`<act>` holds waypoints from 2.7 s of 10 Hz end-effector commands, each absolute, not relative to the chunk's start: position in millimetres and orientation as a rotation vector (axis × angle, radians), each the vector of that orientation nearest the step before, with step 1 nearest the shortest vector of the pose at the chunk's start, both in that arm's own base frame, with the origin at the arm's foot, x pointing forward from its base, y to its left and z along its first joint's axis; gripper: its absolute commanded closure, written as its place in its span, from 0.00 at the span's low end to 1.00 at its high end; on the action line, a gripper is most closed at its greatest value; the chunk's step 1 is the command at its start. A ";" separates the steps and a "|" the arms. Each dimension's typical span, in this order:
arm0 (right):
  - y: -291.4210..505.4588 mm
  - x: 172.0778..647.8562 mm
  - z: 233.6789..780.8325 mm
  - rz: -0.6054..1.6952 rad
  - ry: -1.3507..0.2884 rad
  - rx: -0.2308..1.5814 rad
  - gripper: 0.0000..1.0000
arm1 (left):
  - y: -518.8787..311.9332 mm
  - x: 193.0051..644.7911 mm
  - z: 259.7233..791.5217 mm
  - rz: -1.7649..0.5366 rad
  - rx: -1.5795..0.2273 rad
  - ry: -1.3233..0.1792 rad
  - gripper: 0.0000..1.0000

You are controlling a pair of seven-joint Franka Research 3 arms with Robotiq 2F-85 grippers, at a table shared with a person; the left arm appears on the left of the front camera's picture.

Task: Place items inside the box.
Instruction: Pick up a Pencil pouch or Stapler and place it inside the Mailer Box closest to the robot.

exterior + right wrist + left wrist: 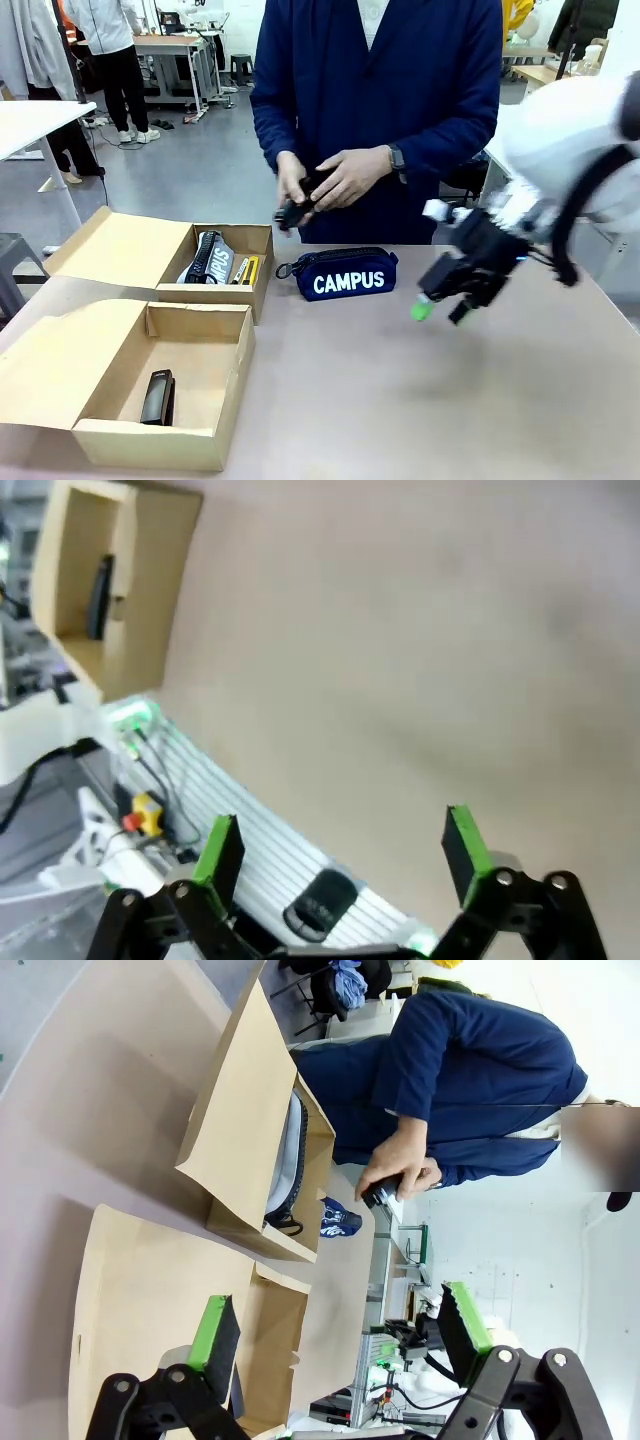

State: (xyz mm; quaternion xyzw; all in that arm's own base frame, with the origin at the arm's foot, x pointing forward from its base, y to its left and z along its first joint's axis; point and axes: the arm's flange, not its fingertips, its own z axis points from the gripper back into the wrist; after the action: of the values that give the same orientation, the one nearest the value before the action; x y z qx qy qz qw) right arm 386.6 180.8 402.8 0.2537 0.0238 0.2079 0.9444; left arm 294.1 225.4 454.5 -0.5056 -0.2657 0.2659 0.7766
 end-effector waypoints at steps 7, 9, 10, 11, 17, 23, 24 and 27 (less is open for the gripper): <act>232.0 485.0 395.6 0.991 -0.388 0.443 0.00 | 225.9 292.8 454.5 0.558 -1.101 -0.590 0.00; 267.2 523.3 395.5 1.312 -0.499 0.444 0.00 | 225.9 292.8 454.5 0.558 -1.101 -0.590 0.00; 279.5 530.6 394.0 1.421 -0.474 0.472 0.00 | 225.9 292.8 454.5 0.558 -1.101 -0.590 0.00; 285.3 535.5 392.5 1.507 -0.448 0.439 0.00 | 225.9 292.8 454.5 0.558 -1.101 -0.590 0.00; 297.5 558.7 379.5 1.616 -0.382 0.315 0.00 | 225.9 292.8 454.5 0.558 -1.101 -0.590 0.00; 306.7 594.4 349.6 1.548 -0.398 0.256 0.00 | 225.9 292.8 454.5 0.558 -1.101 -0.590 0.00; 306.1 597.2 345.5 1.539 -0.385 0.263 0.00 | 225.9 292.8 454.5 0.558 -1.101 -0.590 0.00; 302.2 593.2 342.6 1.502 -0.323 0.313 0.21 | 225.9 292.8 454.5 0.558 -1.101 -0.590 0.00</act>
State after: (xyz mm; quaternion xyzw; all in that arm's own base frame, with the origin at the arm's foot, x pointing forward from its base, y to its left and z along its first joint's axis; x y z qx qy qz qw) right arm 592.2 300.8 333.4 0.1373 -0.1595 0.6816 0.7008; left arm 294.1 225.5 455.0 -0.5054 -0.2663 0.2655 0.7766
